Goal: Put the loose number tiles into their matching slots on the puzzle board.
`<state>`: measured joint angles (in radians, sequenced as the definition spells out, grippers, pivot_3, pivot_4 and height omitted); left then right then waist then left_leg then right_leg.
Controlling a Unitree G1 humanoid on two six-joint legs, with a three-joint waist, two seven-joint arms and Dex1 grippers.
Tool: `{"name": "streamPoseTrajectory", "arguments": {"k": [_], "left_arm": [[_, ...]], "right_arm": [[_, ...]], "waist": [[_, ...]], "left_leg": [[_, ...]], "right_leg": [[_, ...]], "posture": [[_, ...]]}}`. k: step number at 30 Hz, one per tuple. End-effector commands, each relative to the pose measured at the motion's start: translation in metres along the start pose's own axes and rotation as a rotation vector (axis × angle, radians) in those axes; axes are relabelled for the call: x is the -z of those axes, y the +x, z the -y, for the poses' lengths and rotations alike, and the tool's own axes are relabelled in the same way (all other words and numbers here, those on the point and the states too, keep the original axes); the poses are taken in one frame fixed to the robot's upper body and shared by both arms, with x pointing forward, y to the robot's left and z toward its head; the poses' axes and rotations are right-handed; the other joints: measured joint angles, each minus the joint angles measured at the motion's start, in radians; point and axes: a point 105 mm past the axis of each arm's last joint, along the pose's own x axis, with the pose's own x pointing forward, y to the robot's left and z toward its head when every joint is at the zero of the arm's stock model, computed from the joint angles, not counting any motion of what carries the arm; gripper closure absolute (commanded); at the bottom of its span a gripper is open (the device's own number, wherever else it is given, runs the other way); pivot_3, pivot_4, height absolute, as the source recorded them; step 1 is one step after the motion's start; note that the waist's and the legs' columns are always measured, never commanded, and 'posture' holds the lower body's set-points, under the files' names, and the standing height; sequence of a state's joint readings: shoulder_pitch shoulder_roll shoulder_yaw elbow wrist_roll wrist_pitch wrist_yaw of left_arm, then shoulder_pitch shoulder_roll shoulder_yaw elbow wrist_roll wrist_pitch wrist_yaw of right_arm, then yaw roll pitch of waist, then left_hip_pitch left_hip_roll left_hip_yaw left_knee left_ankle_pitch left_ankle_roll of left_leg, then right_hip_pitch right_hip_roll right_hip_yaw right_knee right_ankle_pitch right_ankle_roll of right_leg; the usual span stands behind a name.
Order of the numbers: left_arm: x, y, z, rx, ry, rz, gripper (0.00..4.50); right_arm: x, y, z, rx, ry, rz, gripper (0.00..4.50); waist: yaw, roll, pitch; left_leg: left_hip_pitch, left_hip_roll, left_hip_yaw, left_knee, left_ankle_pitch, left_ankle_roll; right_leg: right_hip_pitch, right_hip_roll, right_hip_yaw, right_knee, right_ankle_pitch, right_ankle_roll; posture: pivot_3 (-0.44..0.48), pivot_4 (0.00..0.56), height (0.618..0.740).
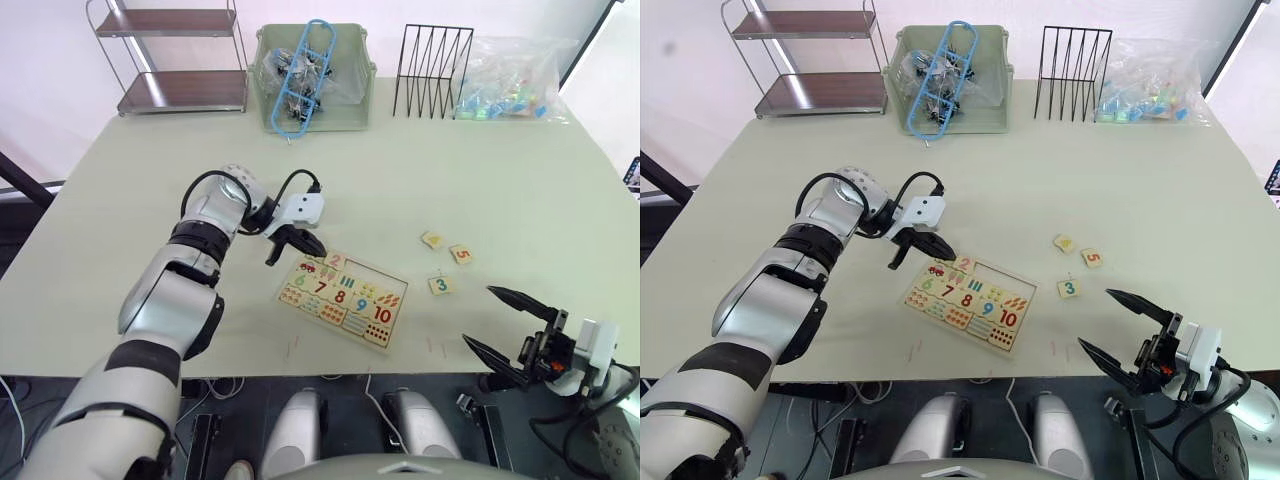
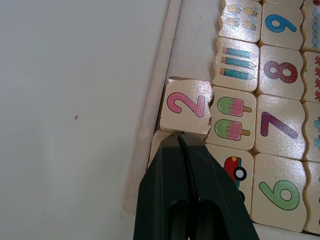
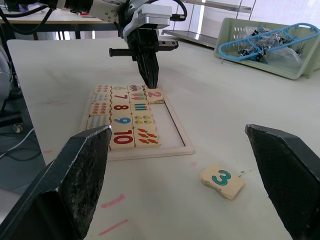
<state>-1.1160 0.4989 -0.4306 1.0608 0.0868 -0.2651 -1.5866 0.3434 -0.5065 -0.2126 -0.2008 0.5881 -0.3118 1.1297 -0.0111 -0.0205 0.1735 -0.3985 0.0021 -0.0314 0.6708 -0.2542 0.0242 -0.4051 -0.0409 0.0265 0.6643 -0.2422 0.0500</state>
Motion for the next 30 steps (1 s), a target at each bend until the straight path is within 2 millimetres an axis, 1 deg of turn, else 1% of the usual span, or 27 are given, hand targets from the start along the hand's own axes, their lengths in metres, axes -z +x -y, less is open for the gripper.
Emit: {"name": "streamPoseTrajectory", "arguments": {"k": [1, 26, 30], "left_arm": [[0.0001, -0.0006, 0.0023, 0.028, 0.004, -0.007, 4.49], [-0.0008, 0.0011, 0.0016, 0.027, 0.0, -0.001, 4.49], [-0.0001, -0.0018, 0.0008, 0.02, -0.001, -0.005, 4.49]], "right_arm": [[-0.0095, 0.0017, -0.0002, -0.012, -0.039, 0.024, 0.0], [-0.0093, 0.002, -0.0011, -0.015, -0.037, 0.023, 0.0], [-0.0093, 0.0023, -0.001, -0.017, -0.036, 0.023, 0.0]], "waist": [[0.0, 0.0, 0.0], [0.0, 0.0, 0.0], [0.0, 0.0, 0.0]], "left_leg": [[0.0, 0.0, 0.0, 0.0, 0.0, 0.0], [0.0, 0.0, 0.0, 0.0, 0.0, 0.0], [0.0, 0.0, 0.0, 0.0, 0.0, 0.0]], "right_leg": [[0.0, 0.0, 0.0, 0.0, 0.0, 0.0], [0.0, 0.0, 0.0, 0.0, 0.0, 0.0], [0.0, 0.0, 0.0, 0.0, 0.0, 0.0]], "posture": [[0.0, 0.15, 0.739], [0.0, 0.15, 0.739], [0.0, 0.15, 0.739]]}}
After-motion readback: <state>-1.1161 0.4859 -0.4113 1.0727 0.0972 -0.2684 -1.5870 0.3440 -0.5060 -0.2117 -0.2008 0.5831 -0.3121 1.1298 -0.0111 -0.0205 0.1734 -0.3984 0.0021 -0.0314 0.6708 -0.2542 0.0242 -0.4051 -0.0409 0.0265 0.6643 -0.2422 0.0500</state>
